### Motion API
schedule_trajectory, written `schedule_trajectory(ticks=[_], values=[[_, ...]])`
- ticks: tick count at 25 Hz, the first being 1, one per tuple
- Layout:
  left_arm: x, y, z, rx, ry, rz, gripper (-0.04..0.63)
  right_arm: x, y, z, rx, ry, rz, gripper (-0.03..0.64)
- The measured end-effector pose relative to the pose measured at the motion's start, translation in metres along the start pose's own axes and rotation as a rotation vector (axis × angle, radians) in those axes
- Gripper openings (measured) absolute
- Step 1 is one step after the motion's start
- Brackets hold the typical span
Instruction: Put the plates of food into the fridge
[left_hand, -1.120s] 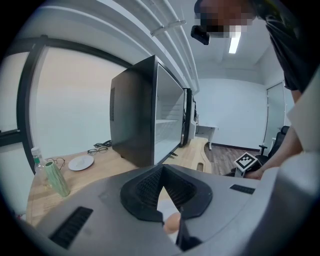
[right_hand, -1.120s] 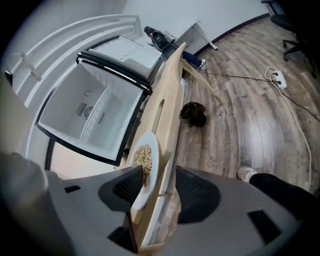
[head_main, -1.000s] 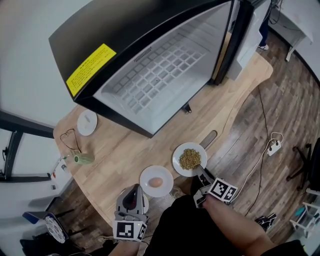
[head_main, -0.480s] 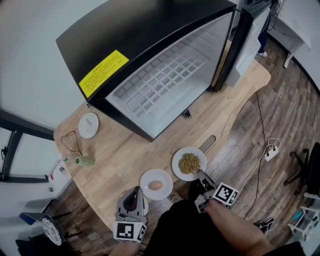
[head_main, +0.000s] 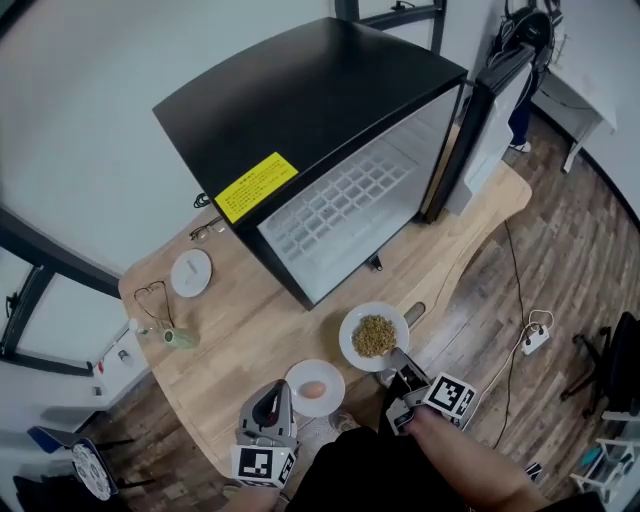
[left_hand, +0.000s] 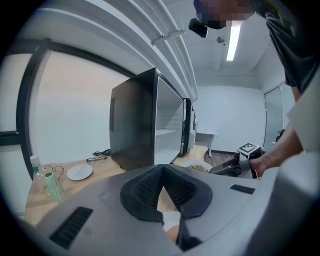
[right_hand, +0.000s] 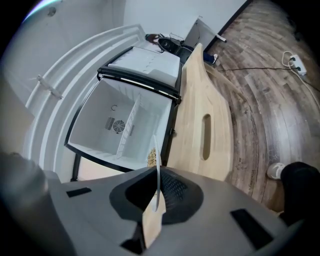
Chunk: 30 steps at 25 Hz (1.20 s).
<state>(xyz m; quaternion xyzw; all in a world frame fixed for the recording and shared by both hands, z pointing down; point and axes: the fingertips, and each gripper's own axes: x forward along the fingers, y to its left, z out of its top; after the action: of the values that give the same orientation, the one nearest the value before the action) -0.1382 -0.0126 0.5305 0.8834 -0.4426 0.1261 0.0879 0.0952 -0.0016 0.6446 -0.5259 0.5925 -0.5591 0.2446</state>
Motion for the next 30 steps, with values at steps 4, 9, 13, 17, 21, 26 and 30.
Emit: schedule_trajectory(ticks=[4,9,13,17,21,26,30], values=[[0.010,0.002,0.018,-0.001,-0.019,0.023,0.005,0.010,0.025,0.018,-0.007,0.016,0.029,0.028],[0.026,0.004,0.051,0.001,-0.067,0.057,0.005,0.024,0.055,0.042,-0.055,0.062,0.069,0.028],[0.034,0.008,0.068,-0.008,-0.085,0.087,0.005,0.034,0.072,0.059,-0.065,0.086,0.094,0.028],[0.037,0.019,0.085,-0.058,-0.108,0.138,0.005,0.045,0.086,0.074,-0.057,0.102,0.103,0.028],[0.040,0.023,0.104,-0.040,-0.141,0.161,0.005,0.054,0.099,0.089,-0.069,0.111,0.124,0.029],[0.041,0.029,0.115,-0.060,-0.165,0.205,0.005,0.072,0.122,0.102,-0.075,0.128,0.180,0.029],[0.047,0.027,0.125,-0.048,-0.184,0.212,0.005,0.084,0.130,0.112,-0.093,0.138,0.164,0.029]])
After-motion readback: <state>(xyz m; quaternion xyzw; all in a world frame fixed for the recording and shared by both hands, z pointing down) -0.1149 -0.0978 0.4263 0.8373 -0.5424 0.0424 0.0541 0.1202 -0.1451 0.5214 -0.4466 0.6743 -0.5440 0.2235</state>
